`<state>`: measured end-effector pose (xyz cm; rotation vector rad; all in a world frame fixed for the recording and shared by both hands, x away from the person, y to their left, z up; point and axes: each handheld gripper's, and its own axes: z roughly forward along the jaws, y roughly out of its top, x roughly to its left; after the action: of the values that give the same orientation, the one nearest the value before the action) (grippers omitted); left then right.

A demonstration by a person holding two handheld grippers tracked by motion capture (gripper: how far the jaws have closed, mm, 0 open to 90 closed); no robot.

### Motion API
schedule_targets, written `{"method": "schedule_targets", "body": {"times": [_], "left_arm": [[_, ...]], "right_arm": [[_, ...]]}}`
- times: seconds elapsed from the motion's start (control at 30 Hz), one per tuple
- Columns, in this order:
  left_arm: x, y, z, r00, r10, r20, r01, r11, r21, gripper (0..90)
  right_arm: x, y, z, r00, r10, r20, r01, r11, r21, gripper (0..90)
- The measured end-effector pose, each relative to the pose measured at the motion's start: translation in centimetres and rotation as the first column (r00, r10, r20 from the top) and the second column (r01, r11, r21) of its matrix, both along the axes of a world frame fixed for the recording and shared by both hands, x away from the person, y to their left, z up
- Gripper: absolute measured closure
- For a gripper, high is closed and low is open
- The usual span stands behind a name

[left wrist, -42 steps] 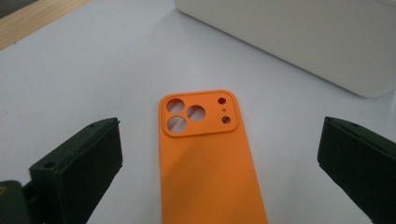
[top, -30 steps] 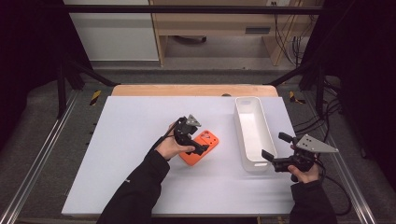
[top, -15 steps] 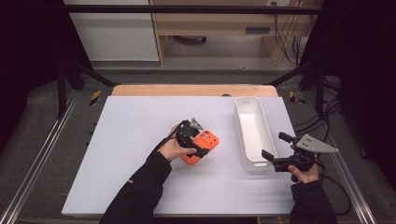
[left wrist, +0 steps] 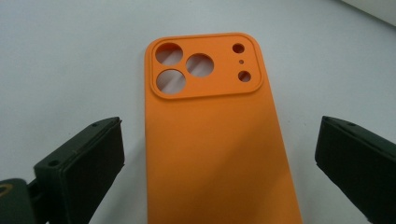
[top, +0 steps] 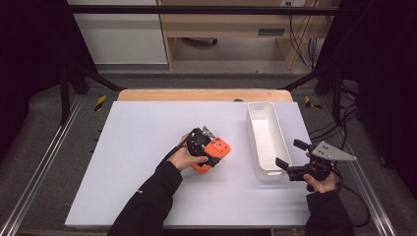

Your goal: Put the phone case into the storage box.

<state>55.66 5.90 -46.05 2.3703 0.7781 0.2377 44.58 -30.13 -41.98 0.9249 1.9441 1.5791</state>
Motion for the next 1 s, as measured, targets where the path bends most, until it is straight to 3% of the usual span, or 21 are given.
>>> {"method": "schedule_targets", "body": {"times": [0.27,1.0], "left_arm": [[0.09,0.15,-0.64,0.9998,0.013,-0.012,-0.013,0.9997,0.021,2.3],[-0.03,-0.26,-0.96,0.9998,-0.008,-0.02,0.009,0.9978,0.066,10.8]], "right_arm": [[0.0,-0.01,0.01,1.0,-0.001,0.0,0.001,1.0,0.0,0.3],[0.02,0.02,-0.01,1.0,-0.004,-0.005,0.004,1.0,-0.001,0.3]]}}
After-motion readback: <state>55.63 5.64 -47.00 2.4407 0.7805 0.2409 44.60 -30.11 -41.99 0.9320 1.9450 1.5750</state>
